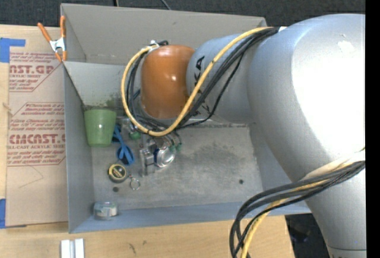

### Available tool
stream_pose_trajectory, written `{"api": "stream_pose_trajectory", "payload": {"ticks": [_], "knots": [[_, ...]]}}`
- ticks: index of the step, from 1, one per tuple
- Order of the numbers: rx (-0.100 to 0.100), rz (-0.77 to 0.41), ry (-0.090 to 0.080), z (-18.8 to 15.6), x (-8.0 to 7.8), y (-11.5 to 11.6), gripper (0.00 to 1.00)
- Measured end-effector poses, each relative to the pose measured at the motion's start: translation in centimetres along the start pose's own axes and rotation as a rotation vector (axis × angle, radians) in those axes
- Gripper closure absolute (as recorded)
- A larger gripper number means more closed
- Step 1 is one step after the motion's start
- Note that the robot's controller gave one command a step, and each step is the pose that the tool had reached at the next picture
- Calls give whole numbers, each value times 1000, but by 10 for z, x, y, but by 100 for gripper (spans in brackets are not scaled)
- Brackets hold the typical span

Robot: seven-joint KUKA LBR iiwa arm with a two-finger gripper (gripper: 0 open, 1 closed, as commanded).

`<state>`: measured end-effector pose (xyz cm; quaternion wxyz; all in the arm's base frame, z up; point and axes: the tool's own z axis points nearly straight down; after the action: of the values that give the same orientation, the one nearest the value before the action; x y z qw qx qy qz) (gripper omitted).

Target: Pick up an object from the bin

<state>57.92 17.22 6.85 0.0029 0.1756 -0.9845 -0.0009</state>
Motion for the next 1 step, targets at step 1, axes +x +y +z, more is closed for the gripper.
{"api": "stream_pose_trajectory", "payload": {"ticks": [1], "knots": [[4,-103,-4,-1,21,-69,0]]}}
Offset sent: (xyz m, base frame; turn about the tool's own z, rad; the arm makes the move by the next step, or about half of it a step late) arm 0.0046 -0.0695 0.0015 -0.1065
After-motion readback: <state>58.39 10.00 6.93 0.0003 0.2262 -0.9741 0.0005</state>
